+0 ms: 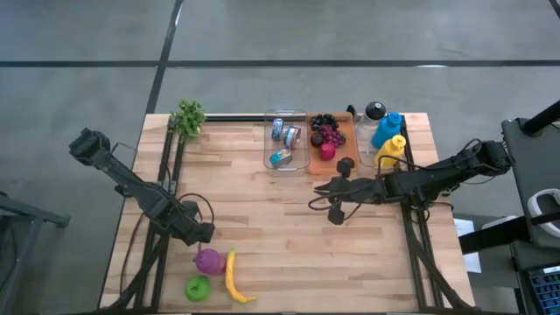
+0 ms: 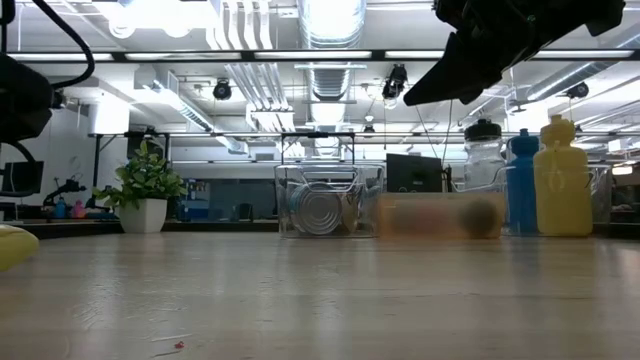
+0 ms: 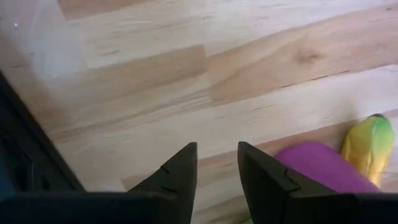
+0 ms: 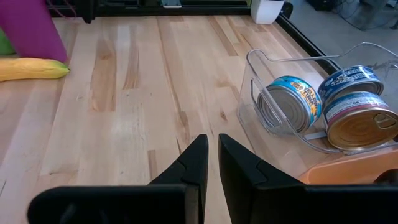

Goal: Pick & Place Food Item
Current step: Put the violet tumbler into the right transparent bin

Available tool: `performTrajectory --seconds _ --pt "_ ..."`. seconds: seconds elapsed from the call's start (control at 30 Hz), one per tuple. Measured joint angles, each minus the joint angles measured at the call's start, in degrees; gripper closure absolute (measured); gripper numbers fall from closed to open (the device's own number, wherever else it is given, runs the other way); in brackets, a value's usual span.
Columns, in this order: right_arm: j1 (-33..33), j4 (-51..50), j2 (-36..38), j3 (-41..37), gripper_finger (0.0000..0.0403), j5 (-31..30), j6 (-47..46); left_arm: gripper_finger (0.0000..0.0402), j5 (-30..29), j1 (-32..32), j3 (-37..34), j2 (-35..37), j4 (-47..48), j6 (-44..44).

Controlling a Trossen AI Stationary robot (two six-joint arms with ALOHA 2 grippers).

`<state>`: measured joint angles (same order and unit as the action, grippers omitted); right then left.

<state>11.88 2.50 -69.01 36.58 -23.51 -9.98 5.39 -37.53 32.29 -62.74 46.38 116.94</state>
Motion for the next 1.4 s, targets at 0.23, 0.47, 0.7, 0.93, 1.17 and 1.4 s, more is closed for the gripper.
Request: performTrajectory --seconds 0.23,0.47,0.7,0.93,1.17,1.4 --pt "0.00 -0.03 -0.07 0.23 0.0369 0.01 -1.20 0.0282 3.55 -0.13 0.00 0.13 -0.95 -1.58" --pt "0.00 -0.05 -0.07 0.26 0.0369 -0.01 -1.90 0.0283 6.67 -2.01 0.02 0.00 -3.75 -5.13" --pt "0.00 -0.07 -0.07 0.26 0.0369 0.01 -2.06 0.0283 5.65 -3.20 -0.02 -0.59 -4.67 -4.24" --pt "0.00 -0.07 -0.09 0.39 0.0369 0.01 -1.99 0.0284 5.16 -3.20 -1.20 -3.57 -11.72 -4.34" --pt "0.00 -0.05 0.00 0.39 0.0369 0.01 -1.59 0.0284 5.15 -2.76 -1.55 -3.80 -13.76 -7.02" --pt "0.00 -0.04 0.02 0.39 0.0369 -0.02 -1.40 0.0284 3.86 -2.65 -1.64 -3.84 -13.59 -6.77"
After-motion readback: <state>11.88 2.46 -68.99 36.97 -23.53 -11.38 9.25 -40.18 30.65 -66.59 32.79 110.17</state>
